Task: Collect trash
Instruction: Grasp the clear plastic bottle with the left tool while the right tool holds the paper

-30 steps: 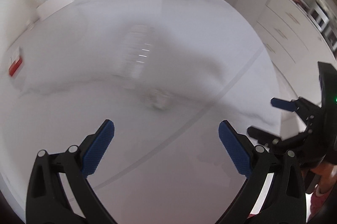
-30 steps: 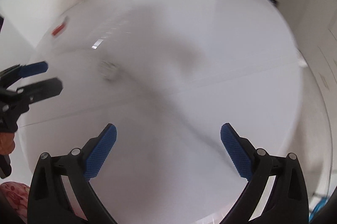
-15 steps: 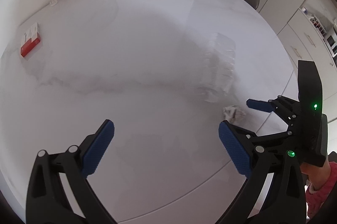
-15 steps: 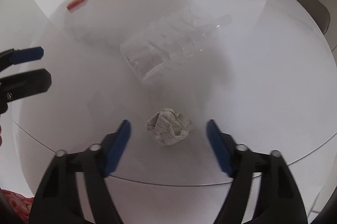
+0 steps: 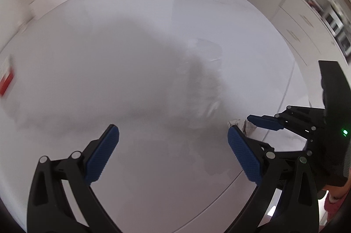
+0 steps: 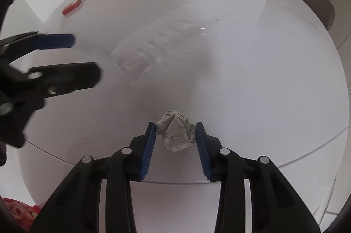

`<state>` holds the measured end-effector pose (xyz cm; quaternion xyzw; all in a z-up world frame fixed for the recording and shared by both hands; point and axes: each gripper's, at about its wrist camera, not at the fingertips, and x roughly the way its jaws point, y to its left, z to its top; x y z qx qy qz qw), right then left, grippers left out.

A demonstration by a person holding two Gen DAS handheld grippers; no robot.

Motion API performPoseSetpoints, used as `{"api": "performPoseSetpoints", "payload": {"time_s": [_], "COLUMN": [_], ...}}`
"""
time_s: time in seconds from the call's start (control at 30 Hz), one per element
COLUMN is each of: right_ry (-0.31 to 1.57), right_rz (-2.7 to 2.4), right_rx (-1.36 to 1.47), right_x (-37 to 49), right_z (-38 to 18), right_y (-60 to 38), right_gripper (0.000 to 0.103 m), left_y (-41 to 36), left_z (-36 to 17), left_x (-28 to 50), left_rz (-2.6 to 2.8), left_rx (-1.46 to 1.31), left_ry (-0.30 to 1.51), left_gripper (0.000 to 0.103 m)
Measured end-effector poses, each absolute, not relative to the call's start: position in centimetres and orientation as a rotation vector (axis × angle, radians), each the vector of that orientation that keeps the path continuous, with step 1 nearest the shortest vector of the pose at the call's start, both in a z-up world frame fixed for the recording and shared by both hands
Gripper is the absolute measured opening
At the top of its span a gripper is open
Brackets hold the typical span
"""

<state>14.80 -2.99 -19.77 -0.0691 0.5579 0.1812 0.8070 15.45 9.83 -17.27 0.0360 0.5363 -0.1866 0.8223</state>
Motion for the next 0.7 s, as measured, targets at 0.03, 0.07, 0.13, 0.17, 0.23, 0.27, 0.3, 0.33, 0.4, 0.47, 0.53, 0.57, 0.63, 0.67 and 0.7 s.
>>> {"api": "performPoseSetpoints", "payload": {"time_s": [0.03,0.07,0.13,0.17,0.23,0.27,0.3,0.33,0.4,0.47,0.53,0.57,0.63,0.67,0.7], "right_ry": [1.191,1.19,1.191,1.192,1.197,1.2,1.201,1.201,1.2,1.202,1.203,1.204,1.206,1.206,1.206], "right_rz": [0.376,0.367,0.339,0.326,0.296,0.283,0.273,0.265,0.253,0.243,0.239,0.238,0.238,0.238,0.239], "right_rx": [-0.139,-0.132,-0.116,-0.107,-0.082,-0.07,-0.063,-0.057,-0.043,-0.031,-0.02,-0.016,-0.012,-0.011,-0.012], "right_x": [14.6,14.6,14.3,14.2,13.8,13.7,13.9,13.9,14.0,13.9,14.1,14.4,15.1,15.2,15.3], "right_z": [-19.5,-19.4,-19.0,-18.9,-18.7,-18.6,-18.8,-18.7,-18.8,-18.9,-19.0,-19.2,-19.5,-19.5,-19.6], "right_y": [-3.7,-4.1,-5.3,-6.1,-7.8,-8.5,-8.3,-8.6,-9.0,-9.7,-9.9,-9.5,-8.2,-8.1,-8.0], "right_gripper": [0.037,0.037,0.037,0.037,0.037,0.037,0.037,0.037,0.038,0.037,0.038,0.038,0.038,0.038,0.038], "left_y": [8.9,8.5,6.7,6.2,4.8,4.4,3.8,3.3,2.8,2.3,1.9,1.7,1.5,1.4,1.4], "left_z": [-17.4,-17.4,-17.8,-17.9,-18.7,-19.0,-19.5,-20.0,-20.6,-21.0,-21.1,-21.2,-21.4,-21.6,-21.6], "left_x": [16.0,16.2,17.3,17.4,18.5,18.8,19.3,19.7,20.4,20.8,20.9,21.0,21.1,21.2,21.3], "left_rz": [-0.417,-0.427,-0.466,-0.475,-0.5,-0.502,-0.504,-0.508,-0.503,-0.499,-0.496,-0.496,-0.502,-0.502,-0.502], "left_rx": [0.097,0.108,0.162,0.175,0.212,0.223,0.237,0.25,0.267,0.277,0.289,0.3,0.311,0.317,0.318], "left_ry": [1.141,1.142,1.145,1.145,1.159,1.167,1.178,1.186,1.191,1.19,1.18,1.179,1.185,1.189,1.189], "left_gripper": [0.095,0.095,0.095,0.095,0.095,0.095,0.095,0.095,0.095,0.095,0.091,0.086,0.076,0.07,0.07]}}
